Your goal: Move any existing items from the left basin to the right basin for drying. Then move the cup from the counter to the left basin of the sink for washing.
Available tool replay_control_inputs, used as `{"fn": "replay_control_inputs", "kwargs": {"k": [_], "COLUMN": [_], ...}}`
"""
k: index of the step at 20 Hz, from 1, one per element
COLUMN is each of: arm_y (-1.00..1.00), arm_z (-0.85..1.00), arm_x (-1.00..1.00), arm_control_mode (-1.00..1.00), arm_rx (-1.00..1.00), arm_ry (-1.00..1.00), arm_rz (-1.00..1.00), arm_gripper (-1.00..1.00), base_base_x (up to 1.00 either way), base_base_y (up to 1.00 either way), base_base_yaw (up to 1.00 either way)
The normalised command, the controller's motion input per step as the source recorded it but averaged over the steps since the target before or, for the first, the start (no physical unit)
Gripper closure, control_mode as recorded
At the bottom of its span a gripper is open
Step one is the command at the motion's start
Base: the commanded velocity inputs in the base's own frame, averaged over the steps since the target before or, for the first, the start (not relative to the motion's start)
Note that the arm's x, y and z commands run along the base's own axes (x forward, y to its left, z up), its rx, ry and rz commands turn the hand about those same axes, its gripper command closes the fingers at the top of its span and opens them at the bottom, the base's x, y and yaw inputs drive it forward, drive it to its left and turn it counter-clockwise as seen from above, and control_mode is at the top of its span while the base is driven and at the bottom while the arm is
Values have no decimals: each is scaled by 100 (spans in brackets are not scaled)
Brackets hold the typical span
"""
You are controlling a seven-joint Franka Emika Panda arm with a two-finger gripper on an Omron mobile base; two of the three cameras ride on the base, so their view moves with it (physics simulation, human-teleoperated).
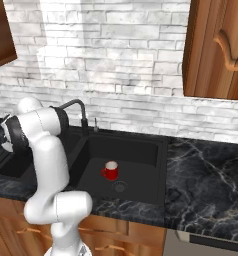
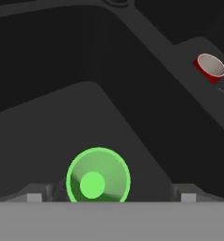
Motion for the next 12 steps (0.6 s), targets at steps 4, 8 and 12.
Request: {"fn": "replay_control_inputs", "kwargs": {"k": [4,8,12], "arm_y": [0,0,-1], "arm_z": [42,44,46], "arm_x": [-33,-33,-35], "arm_control_mode": [-100,-100,-100], "arm_rx": [3,1,1], "arm_ry": [0,0,0], "arm_rz": [0,0,0], "arm_gripper": [-100,-100,-100], "base_base_x": [0,0,0], "base_base_y": [0,0,0], "base_base_yaw": [0,0,0]}}
